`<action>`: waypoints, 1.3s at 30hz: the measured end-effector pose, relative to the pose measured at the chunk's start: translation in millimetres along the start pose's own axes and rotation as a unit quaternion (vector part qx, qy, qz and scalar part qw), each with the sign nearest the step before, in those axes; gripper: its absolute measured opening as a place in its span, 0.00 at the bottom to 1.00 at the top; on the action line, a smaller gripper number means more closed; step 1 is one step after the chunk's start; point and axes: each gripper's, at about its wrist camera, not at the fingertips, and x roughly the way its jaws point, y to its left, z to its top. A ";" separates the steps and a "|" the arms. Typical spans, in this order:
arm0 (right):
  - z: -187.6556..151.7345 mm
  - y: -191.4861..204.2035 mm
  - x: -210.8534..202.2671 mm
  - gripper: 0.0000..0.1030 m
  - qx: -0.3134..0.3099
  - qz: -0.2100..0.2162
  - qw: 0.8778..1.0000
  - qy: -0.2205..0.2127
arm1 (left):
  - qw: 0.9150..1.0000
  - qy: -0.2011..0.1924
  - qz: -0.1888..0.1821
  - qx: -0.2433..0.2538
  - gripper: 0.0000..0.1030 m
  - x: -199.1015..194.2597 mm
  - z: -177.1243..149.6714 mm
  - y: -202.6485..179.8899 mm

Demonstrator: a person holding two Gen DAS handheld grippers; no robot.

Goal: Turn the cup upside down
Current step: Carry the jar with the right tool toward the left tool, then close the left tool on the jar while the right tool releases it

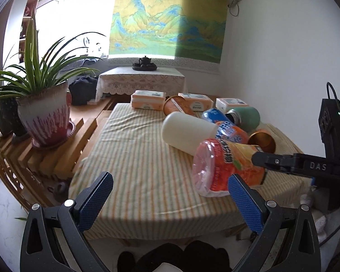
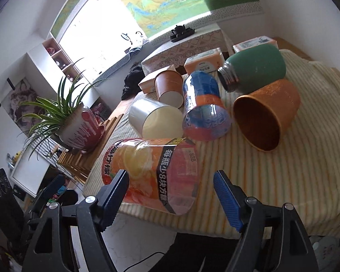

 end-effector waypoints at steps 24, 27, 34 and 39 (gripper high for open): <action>8.9 -12.8 -63.9 0.71 -0.211 -0.057 0.976 -0.014 | 0.914 0.180 -0.056 -0.360 1.00 51.5 12.2 -10.4; 10.6 -22.0 -71.0 0.71 -0.209 -0.047 0.977 -0.017 | 0.893 0.200 -0.024 -0.403 1.00 66.0 6.8 -10.2; 14.4 -47.6 -77.3 0.71 -0.201 -0.029 0.979 -0.020 | 0.861 0.199 0.010 -0.467 1.00 84.1 -0.3 -12.5; 12.8 -59.2 -71.8 0.71 -0.199 -0.026 0.980 -0.012 | 0.853 0.185 0.032 -0.486 1.00 95.3 8.4 -10.9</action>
